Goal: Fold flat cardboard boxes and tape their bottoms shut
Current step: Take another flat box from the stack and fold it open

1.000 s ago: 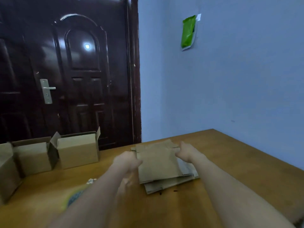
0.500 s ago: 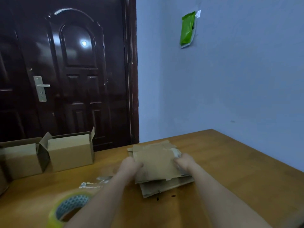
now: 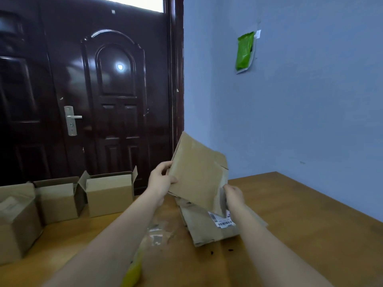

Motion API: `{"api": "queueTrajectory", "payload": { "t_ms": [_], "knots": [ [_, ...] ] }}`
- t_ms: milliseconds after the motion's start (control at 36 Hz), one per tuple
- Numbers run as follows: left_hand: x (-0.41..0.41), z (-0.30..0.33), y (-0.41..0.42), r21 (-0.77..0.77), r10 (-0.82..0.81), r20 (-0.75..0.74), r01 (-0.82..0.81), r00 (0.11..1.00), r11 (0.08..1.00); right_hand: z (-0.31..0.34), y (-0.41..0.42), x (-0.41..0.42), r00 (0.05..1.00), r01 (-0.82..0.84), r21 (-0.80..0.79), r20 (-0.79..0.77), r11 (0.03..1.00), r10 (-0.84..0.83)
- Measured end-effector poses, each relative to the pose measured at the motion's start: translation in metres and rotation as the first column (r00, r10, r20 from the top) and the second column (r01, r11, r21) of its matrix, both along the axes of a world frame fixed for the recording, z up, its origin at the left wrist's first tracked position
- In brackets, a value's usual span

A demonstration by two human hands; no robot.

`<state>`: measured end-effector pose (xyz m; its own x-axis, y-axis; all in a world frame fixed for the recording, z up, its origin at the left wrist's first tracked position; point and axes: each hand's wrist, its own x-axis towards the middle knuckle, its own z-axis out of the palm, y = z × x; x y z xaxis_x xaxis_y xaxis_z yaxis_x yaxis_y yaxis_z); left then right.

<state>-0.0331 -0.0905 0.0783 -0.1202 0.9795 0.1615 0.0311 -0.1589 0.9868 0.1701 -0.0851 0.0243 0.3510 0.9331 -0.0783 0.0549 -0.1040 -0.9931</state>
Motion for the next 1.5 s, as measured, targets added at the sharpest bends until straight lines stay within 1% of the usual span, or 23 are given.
{"api": "queueTrajectory", "payload": {
  "t_ms": [56, 139, 194, 278, 361, 417, 472, 611, 722, 778, 833, 889, 944, 1028, 1111, 1194, 1278, 1333, 1417, 1500],
  "knots": [
    [-0.014, 0.012, -0.004, 0.053, 0.030, -0.063, -0.027, 0.998, 0.998, 0.003, -0.007, -0.012, 0.996, -0.076, -0.025, -0.057, 0.997, 0.075],
    [-0.042, 0.027, -0.007, 0.130, 0.077, -0.167, -0.055, 0.983, 0.990, 0.006, -0.011, -0.030, 0.979, -0.170, -0.016, -0.117, 0.985, 0.167],
    [-0.061, 0.037, -0.010, 0.183, 0.095, -0.227, -0.053, 0.969, 0.982, 0.006, -0.009, -0.042, 0.959, -0.208, 0.008, -0.194, 0.978, 0.206],
    [-0.092, 0.055, -0.021, 0.224, 0.127, -0.320, -0.055, 0.939, 0.973, 0.004, -0.004, -0.061, 0.926, -0.233, 0.056, -0.293, 0.971, 0.239],
    [-0.129, 0.071, -0.037, 0.273, 0.196, -0.498, -0.062, 0.844, 0.960, 0.008, -0.003, -0.080, 0.908, -0.201, 0.070, -0.361, 0.977, 0.213],
    [-0.158, 0.081, -0.047, 0.283, 0.218, -0.591, -0.054, 0.777, 0.958, 0.012, -0.001, -0.092, 0.904, -0.178, 0.085, -0.379, 0.980, 0.197],
    [-0.185, 0.089, -0.058, 0.272, 0.209, -0.642, -0.036, 0.737, 0.962, 0.018, -0.002, -0.104, 0.910, -0.184, 0.100, -0.360, 0.978, 0.208],
    [-0.234, 0.106, -0.084, 0.220, 0.168, -0.682, -0.019, 0.712, 0.975, 0.023, -0.002, -0.141, 0.915, -0.252, 0.147, -0.287, 0.957, 0.284],
    [-0.264, 0.102, -0.101, 0.190, 0.157, -0.692, -0.033, 0.704, 0.981, 0.028, -0.008, -0.189, 0.888, -0.418, 0.183, -0.124, 0.890, 0.443],
    [-0.272, 0.095, -0.108, 0.174, 0.149, -0.699, -0.035, 0.700, 0.984, 0.031, -0.015, -0.212, 0.863, -0.479, 0.210, -0.067, 0.853, 0.501],
    [-0.279, 0.087, -0.114, 0.158, 0.145, -0.714, -0.044, 0.685, 0.986, 0.030, -0.019, -0.232, 0.840, -0.517, 0.254, -0.035, 0.818, 0.542],
    [-0.287, 0.079, -0.119, 0.140, 0.139, -0.720, -0.054, 0.680, 0.989, 0.024, -0.018, -0.246, 0.840, -0.514, 0.287, -0.022, 0.808, 0.542],
    [-0.293, 0.074, -0.123, 0.121, 0.130, -0.713, -0.062, 0.689, 0.991, 0.017, -0.017, -0.255, 0.862, -0.473, 0.294, -0.041, 0.830, 0.506],
    [-0.299, 0.066, -0.124, 0.107, 0.130, -0.681, -0.078, 0.720, 0.991, 0.006, -0.012, -0.261, 0.887, -0.439, 0.272, -0.022, 0.856, 0.462],
    [-0.301, 0.053, -0.120, 0.157, 0.187, -0.646, -0.111, 0.740, 0.981, -0.001, -0.010, -0.262, 0.896, -0.419, 0.282, -0.024, 0.863, 0.443],
    [-0.300, 0.032, -0.113, 0.229, 0.282, -0.556, -0.182, 0.782, 0.956, -0.007, -0.003, -0.257, 0.902, -0.410, 0.273, -0.024, 0.870, 0.432],
    [-0.292, 0.008, -0.108, 0.329, 0.425, -0.392, -0.307, 0.816, 0.893, -0.014, 0.005, -0.248, 0.910, -0.395, 0.239, -0.031, 0.887, 0.414],
    [-0.283, -0.010, -0.106, 0.361, 0.500, -0.267, -0.395, 0.824, 0.845, -0.017, 0.011, -0.243, 0.915, -0.382, 0.228, -0.042, 0.896, 0.400],
    [-0.268, -0.041, -0.101, 0.331, 0.556, -0.102, -0.499, 0.825, 0.801, -0.021, 0.016, -0.238, 0.920, -0.365, 0.234, -0.060, 0.901, 0.388],
    [-0.254, -0.070, -0.097, 0.294, 0.571, 0.009, -0.548, 0.821, 0.783, -0.027, 0.017, -0.237, 0.913, -0.366, 0.253, -0.088, 0.895, 0.398]
  ]
}}
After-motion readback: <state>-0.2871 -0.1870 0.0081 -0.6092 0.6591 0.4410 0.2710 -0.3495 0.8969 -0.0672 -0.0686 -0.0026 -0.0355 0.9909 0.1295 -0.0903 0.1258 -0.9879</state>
